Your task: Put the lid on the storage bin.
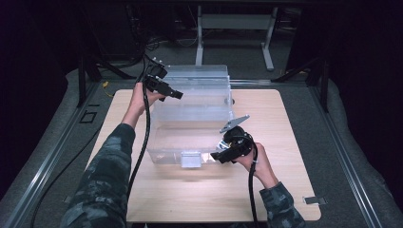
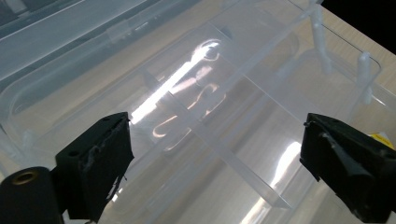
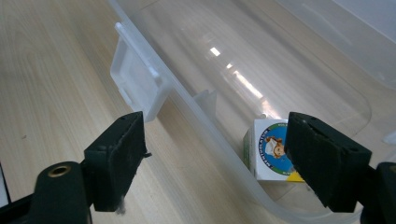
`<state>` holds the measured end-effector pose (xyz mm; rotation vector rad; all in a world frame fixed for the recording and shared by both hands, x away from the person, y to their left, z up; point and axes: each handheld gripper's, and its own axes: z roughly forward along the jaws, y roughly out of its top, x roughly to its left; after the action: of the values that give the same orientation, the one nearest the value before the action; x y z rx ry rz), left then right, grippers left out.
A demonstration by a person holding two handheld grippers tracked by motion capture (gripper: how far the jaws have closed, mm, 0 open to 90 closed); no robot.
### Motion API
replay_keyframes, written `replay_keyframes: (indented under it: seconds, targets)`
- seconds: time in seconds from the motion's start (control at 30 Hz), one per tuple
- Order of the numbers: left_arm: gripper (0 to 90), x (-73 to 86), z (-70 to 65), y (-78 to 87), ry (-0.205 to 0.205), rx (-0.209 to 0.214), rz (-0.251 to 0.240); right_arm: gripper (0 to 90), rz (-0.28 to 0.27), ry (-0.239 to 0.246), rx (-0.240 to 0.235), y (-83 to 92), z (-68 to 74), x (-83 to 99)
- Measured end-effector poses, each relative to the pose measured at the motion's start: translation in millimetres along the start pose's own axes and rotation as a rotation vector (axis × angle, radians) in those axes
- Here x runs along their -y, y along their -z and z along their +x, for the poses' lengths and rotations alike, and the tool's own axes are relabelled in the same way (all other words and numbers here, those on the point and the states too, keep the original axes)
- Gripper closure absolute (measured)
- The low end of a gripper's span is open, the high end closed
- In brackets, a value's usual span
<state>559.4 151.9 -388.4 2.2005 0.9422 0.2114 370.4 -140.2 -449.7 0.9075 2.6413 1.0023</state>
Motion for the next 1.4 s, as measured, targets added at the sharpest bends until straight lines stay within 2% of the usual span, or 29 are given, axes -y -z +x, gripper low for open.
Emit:
replay_keyframes:
  seconds: [0.1,0.17,0.23,0.3,0.33,0.37,0.4,0.57,0.6,0.73,0.8,0.97,1.03,1.17,1.23,1.33,1.4]
  targets:
    - [14.9,0.4,3.5,-5.5,0.002,-0.010,0.011,24.7,0.000,-0.004,-0.008,-2.4,0.6,-0.2]
    - [20.0,1.0,5.2,-10.0,0.003,-0.021,0.026,28.2,-0.020,-0.007,-0.001,-3.4,1.4,0.0]
    - [25.4,1.4,5.9,-12.3,0.009,-0.035,0.030,30.8,-0.014,-0.006,0.005,-6.2,2.1,0.3]
    - [35.9,2.3,6.3,-14.2,0.022,-0.054,0.021,34.0,-0.011,-0.002,0.013,-9.9,2.8,1.1]
    - [38.4,2.6,5.7,-14.8,0.021,-0.080,0.014,36.0,-0.006,-0.001,0.016,-11.6,3.4,1.3]
    - [44.0,2.8,5.3,-15.4,0.025,-0.097,0.010,41.5,-0.006,-0.003,0.027,-13.7,4.5,1.5]
    - [46.2,3.3,5.3,-15.9,0.029,-0.096,0.006,43.8,-0.005,-0.005,0.024,-15.1,4.8,1.6]
    - [47.7,6.0,5.3,-17.0,0.035,-0.098,-0.010,54.0,-0.004,-0.001,0.014,-20.9,9.0,2.0]
    - [47.7,6.2,5.1,-17.3,0.035,-0.101,-0.011,55.6,-0.017,0.005,0.024,-20.3,10.1,2.1]
    - [48.2,6.3,2.6,-18.6,0.028,-0.120,-0.010,58.5,0.001,0.012,0.047,-20.4,13.3,1.8]
    - [49.7,5.3,0.2,-19.0,0.008,-0.138,0.006,62.2,-0.018,0.005,0.059,-21.4,13.3,2.5]
    - [56.6,2.7,-3.2,-19.1,-0.044,-0.152,0.042,63.9,-0.030,-0.014,0.065,-20.1,11.5,4.1]
    - [58.4,2.3,-3.1,-19.0,-0.054,-0.148,0.047,64.2,-0.043,-0.024,0.051,-20.6,10.4,4.8]
    - [59.4,2.2,-2.3,-18.8,-0.057,-0.142,0.048,63.1,-0.042,-0.024,0.043,-21.0,9.8,4.8]
    - [59.6,2.2,-2.1,-18.8,-0.055,-0.140,0.050,58.4,-0.034,-0.024,0.037,-23.1,10.0,4.7]
    - [60.1,2.4,-2.0,-18.8,-0.058,-0.138,0.049,56.2,-0.012,-0.016,0.063,-29.6,11.8,4.8]
    - [61.2,2.6,-2.6,-18.8,-0.061,-0.136,0.047,56.5,-0.008,-0.017,0.054,-29.9,12.1,4.4]
